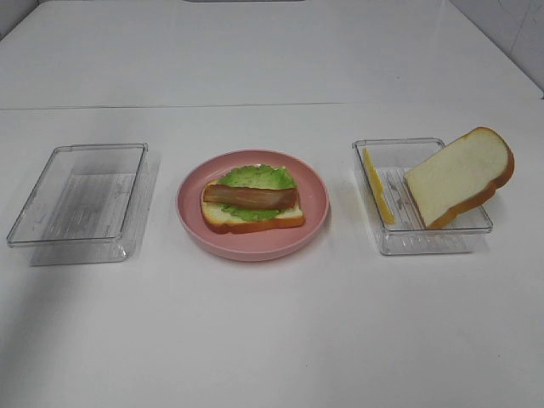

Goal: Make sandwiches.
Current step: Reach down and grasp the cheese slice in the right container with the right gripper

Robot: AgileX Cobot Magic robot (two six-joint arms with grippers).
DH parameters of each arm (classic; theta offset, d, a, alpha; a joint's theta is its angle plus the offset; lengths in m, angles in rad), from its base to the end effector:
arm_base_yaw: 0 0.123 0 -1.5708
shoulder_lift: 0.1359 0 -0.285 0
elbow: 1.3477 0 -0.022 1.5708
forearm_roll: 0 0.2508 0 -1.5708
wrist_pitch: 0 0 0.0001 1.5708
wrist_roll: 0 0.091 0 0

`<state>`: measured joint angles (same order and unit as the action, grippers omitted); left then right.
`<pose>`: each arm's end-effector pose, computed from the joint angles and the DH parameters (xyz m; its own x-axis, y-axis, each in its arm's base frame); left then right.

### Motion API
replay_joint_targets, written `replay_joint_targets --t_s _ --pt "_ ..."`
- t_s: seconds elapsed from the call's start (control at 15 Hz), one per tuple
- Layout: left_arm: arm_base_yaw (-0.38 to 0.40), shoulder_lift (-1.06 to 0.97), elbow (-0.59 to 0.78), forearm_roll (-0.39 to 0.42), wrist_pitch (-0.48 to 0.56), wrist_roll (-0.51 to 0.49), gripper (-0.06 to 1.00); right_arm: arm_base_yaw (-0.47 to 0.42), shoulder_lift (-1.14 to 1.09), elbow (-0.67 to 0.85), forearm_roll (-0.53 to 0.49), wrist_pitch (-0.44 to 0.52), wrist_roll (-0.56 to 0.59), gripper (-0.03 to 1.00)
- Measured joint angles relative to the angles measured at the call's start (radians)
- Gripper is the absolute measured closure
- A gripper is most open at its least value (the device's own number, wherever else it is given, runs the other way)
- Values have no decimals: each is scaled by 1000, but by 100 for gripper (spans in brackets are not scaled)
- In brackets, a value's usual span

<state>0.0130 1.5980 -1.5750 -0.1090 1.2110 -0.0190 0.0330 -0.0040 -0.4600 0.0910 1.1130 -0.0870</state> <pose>0.3326 -0.0049 0.3598 -0.9107 -0.0690 -0.4072 -0.0232 0.9929 -0.1163 -0.0039 0.0073 0.2623 -0.5257 -0.0639 -0.8483 -0.1266 0.9919 0.0037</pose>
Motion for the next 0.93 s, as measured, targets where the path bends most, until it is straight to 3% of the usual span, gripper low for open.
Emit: replay_joint_targets --t_s 0.07,0.33,0.73,0.93 --pt "0 -241 244 8 0 2 -4 0 0 0 0 0 0 17" --pt "0 -780 649 50 -10 3 -4 0 0 0 0 0 0 17" --pt "0 -1499 924 127 7 3 -4 0 0 0 0 0 0 17" --pt "0 -1601 977 127 13 -2 -4 0 0 0 0 0 0 17"
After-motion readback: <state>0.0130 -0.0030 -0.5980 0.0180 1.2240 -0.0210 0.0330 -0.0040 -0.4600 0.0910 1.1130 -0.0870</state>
